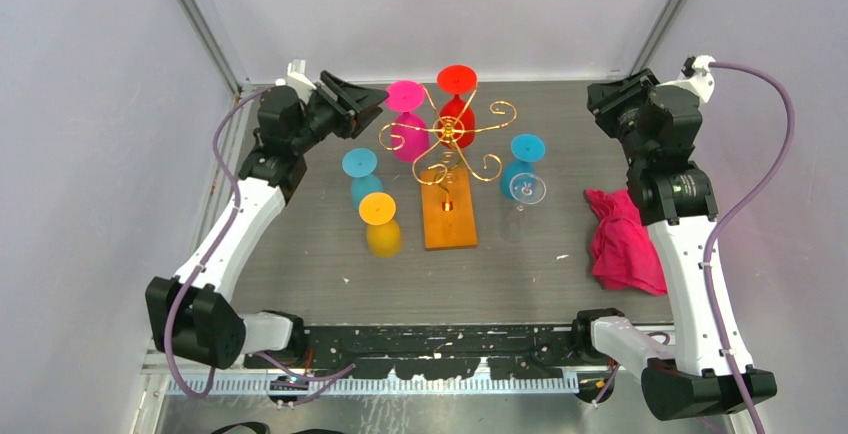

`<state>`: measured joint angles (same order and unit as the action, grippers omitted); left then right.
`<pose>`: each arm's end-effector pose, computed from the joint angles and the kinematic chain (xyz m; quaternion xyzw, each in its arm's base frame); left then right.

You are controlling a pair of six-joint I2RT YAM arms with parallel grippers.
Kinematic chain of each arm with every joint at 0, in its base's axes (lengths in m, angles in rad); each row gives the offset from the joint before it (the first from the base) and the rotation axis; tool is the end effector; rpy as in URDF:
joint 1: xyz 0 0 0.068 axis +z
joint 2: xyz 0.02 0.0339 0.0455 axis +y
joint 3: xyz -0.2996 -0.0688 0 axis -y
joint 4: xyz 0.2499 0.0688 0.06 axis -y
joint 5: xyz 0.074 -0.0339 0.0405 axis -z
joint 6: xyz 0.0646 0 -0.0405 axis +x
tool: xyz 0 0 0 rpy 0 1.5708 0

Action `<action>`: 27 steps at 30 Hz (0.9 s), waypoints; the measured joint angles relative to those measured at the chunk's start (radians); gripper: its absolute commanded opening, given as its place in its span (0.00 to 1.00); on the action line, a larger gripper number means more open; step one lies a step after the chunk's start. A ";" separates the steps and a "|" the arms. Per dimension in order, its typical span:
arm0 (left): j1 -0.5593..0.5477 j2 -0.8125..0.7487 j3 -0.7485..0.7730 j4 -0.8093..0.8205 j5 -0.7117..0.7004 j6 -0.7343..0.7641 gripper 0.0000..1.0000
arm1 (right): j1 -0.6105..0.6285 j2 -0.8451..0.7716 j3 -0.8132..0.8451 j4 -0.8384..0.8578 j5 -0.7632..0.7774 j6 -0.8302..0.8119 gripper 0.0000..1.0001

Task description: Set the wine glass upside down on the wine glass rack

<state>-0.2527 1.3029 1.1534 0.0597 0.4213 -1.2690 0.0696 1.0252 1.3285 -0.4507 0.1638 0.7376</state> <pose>0.3121 -0.1079 0.4126 -0.2280 0.6993 -0.5667 0.3714 0.2215 0.0049 0.4813 0.2979 0.6955 0.1987 0.6230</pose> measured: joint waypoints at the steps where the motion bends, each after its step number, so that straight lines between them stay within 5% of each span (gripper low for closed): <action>1: 0.004 -0.011 -0.001 -0.011 -0.004 0.007 0.54 | 0.000 0.000 -0.001 0.000 0.000 0.001 0.41; 27: 0.112 -0.256 -0.137 -0.332 -0.134 0.187 0.62 | -0.048 0.061 -0.108 -0.063 -0.058 0.039 0.54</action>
<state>-0.1410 1.0466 1.0168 -0.2726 0.2878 -1.0817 0.0219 1.0866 1.2205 -0.5133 0.1055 0.7761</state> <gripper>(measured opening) 0.604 0.533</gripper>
